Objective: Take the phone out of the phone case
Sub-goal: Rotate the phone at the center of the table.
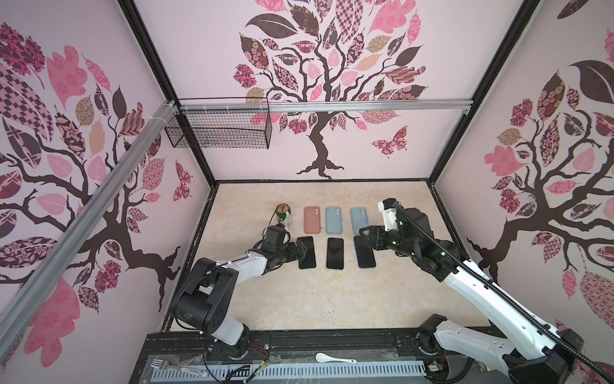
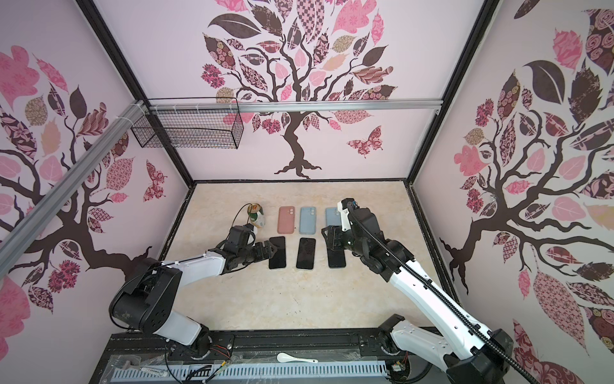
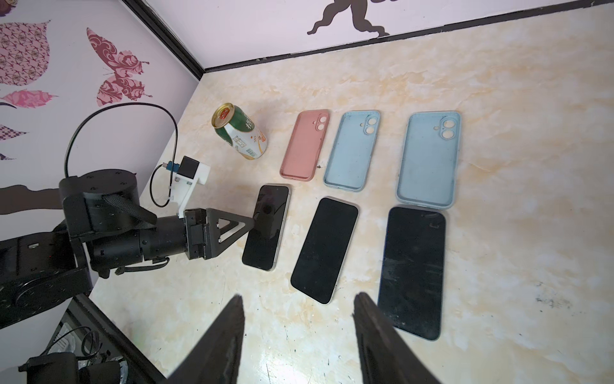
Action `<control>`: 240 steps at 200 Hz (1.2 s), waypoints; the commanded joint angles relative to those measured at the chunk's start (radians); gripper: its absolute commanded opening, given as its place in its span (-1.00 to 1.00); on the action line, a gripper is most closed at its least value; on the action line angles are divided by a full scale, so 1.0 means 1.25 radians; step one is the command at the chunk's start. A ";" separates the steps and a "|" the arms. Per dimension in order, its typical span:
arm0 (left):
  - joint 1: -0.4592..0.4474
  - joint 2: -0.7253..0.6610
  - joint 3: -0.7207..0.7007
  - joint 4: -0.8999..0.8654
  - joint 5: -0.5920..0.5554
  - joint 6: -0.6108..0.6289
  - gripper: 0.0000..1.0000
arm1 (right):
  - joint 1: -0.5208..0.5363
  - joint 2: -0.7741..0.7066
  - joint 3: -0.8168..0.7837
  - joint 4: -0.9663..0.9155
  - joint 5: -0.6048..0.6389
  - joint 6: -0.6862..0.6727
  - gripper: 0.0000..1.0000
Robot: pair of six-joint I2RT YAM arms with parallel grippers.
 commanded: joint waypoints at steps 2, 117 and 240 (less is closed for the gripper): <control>-0.005 0.016 0.029 0.017 0.012 -0.014 0.79 | -0.003 -0.006 -0.002 0.010 -0.005 0.012 0.11; -0.023 0.097 0.062 0.057 0.069 -0.017 0.78 | -0.003 0.009 -0.019 0.015 -0.022 0.030 0.11; -0.037 0.128 0.063 0.071 0.086 -0.019 0.77 | -0.002 0.028 -0.023 0.029 -0.044 0.040 0.10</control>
